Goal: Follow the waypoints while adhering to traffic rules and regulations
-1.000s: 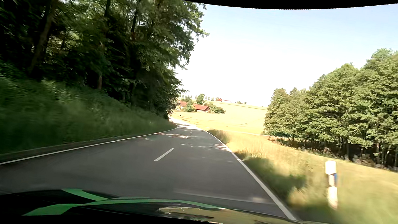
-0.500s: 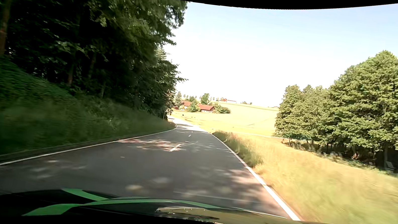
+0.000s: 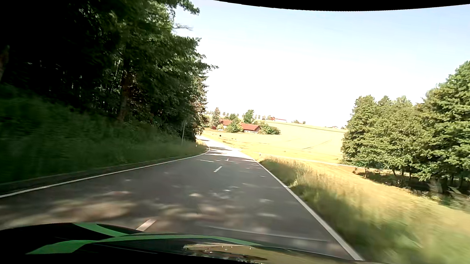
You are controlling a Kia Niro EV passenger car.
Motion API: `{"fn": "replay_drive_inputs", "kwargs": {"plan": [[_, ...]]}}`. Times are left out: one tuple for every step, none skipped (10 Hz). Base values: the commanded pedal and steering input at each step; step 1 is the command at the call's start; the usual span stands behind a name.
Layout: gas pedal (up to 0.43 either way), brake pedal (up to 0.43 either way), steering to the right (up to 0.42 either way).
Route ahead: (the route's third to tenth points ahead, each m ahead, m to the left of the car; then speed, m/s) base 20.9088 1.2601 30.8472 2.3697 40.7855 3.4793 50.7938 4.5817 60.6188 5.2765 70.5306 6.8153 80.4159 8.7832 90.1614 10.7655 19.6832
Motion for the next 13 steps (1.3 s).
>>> {"fn": "replay_drive_inputs", "kwargs": {"plan": [[0.13, 0.0, -0.012], [0.13, 0.0, -0.012], [0.13, 0.0, -0.012], [0.13, 0.0, -0.012], [0.13, 0.0, -0.012], [0.13, 0.0, -0.011], [0.118, 0.0, -0.012], [0.118, 0.0, -0.012], [0.118, 0.0, -0.011], [0.118, 0.0, -0.011], [0.118, 0.0, -0.012], [0.118, 0.0, -0.012], [0.118, 0.0, -0.012]]}}
